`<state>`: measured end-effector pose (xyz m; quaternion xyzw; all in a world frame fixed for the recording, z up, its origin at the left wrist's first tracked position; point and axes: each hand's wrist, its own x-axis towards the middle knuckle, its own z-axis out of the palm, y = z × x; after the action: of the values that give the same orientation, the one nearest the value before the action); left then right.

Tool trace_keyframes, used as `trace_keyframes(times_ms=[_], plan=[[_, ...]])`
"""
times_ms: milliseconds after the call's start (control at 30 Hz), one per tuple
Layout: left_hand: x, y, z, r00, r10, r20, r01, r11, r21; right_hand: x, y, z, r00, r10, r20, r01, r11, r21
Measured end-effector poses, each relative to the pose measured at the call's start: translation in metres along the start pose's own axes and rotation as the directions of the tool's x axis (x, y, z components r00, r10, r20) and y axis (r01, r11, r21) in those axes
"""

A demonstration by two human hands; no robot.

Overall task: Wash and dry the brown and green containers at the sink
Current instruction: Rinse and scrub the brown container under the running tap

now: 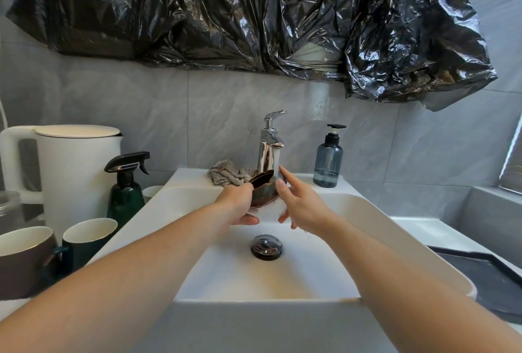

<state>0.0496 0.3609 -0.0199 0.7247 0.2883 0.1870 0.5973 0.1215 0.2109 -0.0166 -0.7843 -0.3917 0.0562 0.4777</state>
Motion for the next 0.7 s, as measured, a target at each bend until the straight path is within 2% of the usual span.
trace_keyframes(times_ms=[133, 333, 500, 700], plan=[[0.0021, -0.0007, 0.0002, 0.999, 0.039, -0.026, -0.041, 0.997, -0.066, 0.0005, -0.0003, 0.0014, 0.994, 0.1, 0.034, -0.101, 0.995, 0.002], [0.0025, -0.001, 0.003, 0.989, 0.147, 0.017, -0.143, 0.978, -0.15, 0.002, 0.0025, -0.0011, 0.978, 0.207, 0.034, -0.205, 0.977, -0.051], [0.0027, -0.0053, 0.0049, 0.965, 0.251, 0.074, -0.248, 0.968, -0.046, 0.0038, 0.0042, -0.0029, 0.95, 0.313, -0.002, -0.311, 0.942, -0.125], [0.0044, -0.0087, 0.0056, 0.931, 0.338, 0.135, -0.352, 0.931, 0.094, 0.0056, 0.0083, -0.0072, 0.946, 0.318, -0.059, -0.324, 0.925, -0.2]])
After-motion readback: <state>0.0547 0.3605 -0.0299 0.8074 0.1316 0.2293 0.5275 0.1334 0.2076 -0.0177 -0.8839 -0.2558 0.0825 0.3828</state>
